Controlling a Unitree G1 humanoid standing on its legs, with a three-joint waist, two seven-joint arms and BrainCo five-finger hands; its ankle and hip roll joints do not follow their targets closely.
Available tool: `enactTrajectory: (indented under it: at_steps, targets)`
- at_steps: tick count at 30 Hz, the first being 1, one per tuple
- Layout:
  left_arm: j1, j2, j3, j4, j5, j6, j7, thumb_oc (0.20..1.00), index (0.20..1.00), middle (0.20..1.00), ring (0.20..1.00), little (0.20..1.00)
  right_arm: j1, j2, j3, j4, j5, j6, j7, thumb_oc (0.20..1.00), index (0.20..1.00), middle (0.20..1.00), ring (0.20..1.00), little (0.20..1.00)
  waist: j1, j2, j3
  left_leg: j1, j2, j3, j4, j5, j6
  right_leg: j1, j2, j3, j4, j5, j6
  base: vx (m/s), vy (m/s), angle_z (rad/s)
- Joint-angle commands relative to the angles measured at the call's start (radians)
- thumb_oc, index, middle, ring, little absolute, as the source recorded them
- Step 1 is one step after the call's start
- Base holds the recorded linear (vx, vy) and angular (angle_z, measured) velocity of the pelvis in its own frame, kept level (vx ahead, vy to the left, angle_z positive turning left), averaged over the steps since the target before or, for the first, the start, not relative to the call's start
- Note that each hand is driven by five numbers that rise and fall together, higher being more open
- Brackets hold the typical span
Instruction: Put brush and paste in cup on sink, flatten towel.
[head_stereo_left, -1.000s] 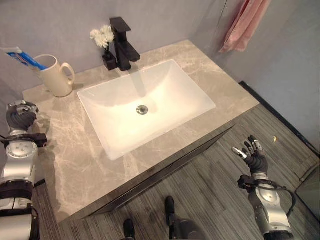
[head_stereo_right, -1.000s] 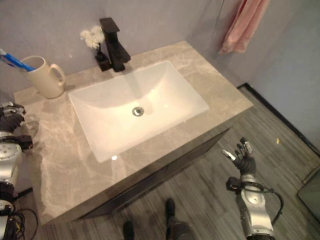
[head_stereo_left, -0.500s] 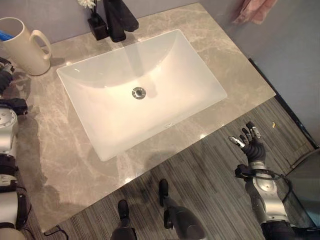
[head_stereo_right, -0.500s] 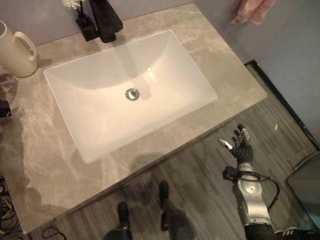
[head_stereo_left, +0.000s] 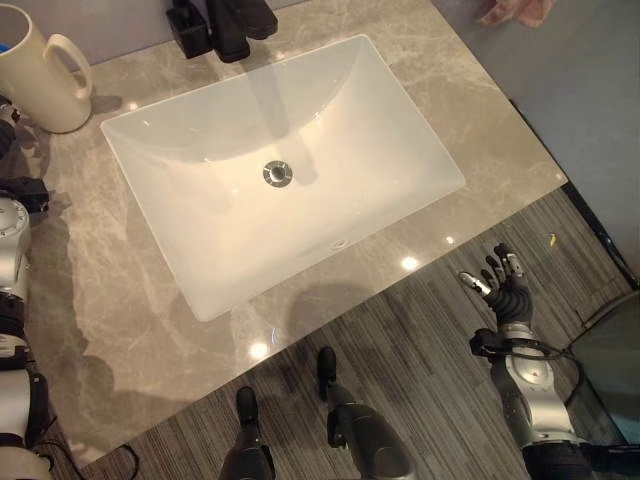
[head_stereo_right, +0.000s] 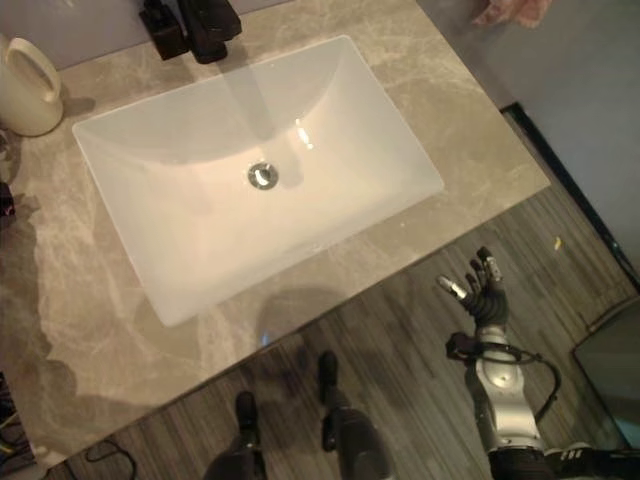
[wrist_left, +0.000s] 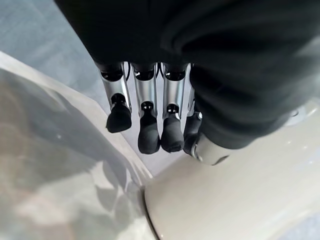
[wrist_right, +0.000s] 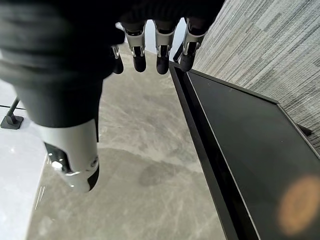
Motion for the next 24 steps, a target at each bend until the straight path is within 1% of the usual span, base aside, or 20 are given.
enactTrajectory:
  at_steps: [1,11,24]
  targets:
    - [-0.092,0.04,-0.045,0.008,0.005,-0.054,0.019,0.2,0.2,0.2,0.2,0.2,-0.003,-0.038,-0.029,-0.057,0.013,-0.078,-0.006,1.0,1.0,1.0,1.0,1.0,-0.01,0.017,-0.019,0.032,0.017,-0.017,0.035,-0.083,-0.003,0.094,-0.046,0.007,0.027,-0.201,0.133,0.0,-0.04,0.02]
    - [-0.1,0.028,-0.053,0.012,0.002,-0.051,0.015,0.2,0.2,0.2,0.2,0.2,-0.009,-0.04,-0.036,-0.056,0.031,-0.082,-0.005,1.0,1.0,1.0,1.0,1.0,-0.013,0.019,-0.011,0.038,0.027,-0.005,0.033,-0.081,-0.012,0.09,-0.039,0.004,0.031,-0.207,0.129,0.0,-0.018,0.0]
    - [-0.113,0.0,-0.068,0.019,-0.004,-0.054,0.008,0.2,0.2,0.2,0.2,0.2,-0.02,-0.041,-0.037,-0.048,0.043,-0.087,-0.007,1.0,1.0,1.0,1.0,1.0,-0.023,0.032,-0.006,0.036,0.039,0.005,0.021,-0.066,-0.023,0.077,-0.026,0.002,0.03,-0.213,0.12,0.0,-0.018,-0.01]
